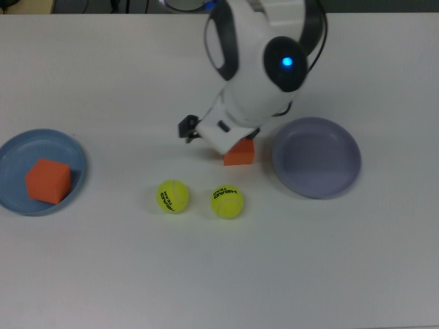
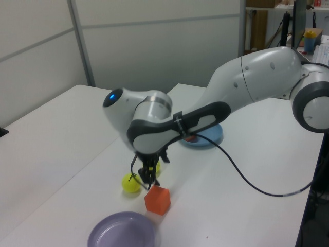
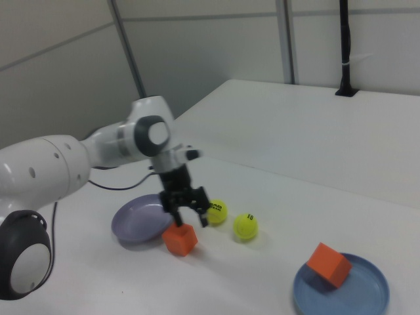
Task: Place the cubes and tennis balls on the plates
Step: 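Move the gripper over to the second orange cube, then lower and close the gripper on the second orange cube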
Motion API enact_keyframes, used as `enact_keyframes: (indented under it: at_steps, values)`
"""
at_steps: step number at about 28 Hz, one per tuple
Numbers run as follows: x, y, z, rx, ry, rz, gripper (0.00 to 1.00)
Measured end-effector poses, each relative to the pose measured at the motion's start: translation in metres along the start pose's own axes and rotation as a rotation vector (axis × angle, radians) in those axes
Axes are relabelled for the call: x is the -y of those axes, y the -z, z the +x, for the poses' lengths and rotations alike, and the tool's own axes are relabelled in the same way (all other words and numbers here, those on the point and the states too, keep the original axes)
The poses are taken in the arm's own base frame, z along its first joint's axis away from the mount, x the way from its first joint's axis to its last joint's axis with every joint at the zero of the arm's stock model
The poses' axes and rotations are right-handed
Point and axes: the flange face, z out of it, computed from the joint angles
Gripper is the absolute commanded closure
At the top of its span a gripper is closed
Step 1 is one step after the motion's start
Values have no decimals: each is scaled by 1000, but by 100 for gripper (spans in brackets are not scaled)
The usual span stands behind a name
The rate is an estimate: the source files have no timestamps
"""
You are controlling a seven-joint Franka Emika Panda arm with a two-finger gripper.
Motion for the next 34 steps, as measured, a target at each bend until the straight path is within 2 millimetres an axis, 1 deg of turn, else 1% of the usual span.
enact_keyframes:
  at_steps: [5, 10, 15, 24, 25, 27, 29, 30, 34]
  values:
    - [45, 12, -11, 1, 26, 15, 0]
    - [72, 17, -18, -4, 47, 18, 0]
    - [80, 11, -17, 5, 56, 11, 0]
    - [73, -17, -6, -5, 55, -27, 0]
    - [71, -20, -4, -6, 53, -30, 9]
    - [67, -26, -2, -5, 49, -38, 45]
    - [64, -31, 0, -6, 48, -50, 76]
    - [64, -33, 1, -6, 49, -55, 100]
    - [63, -36, 2, -12, 44, -59, 100]
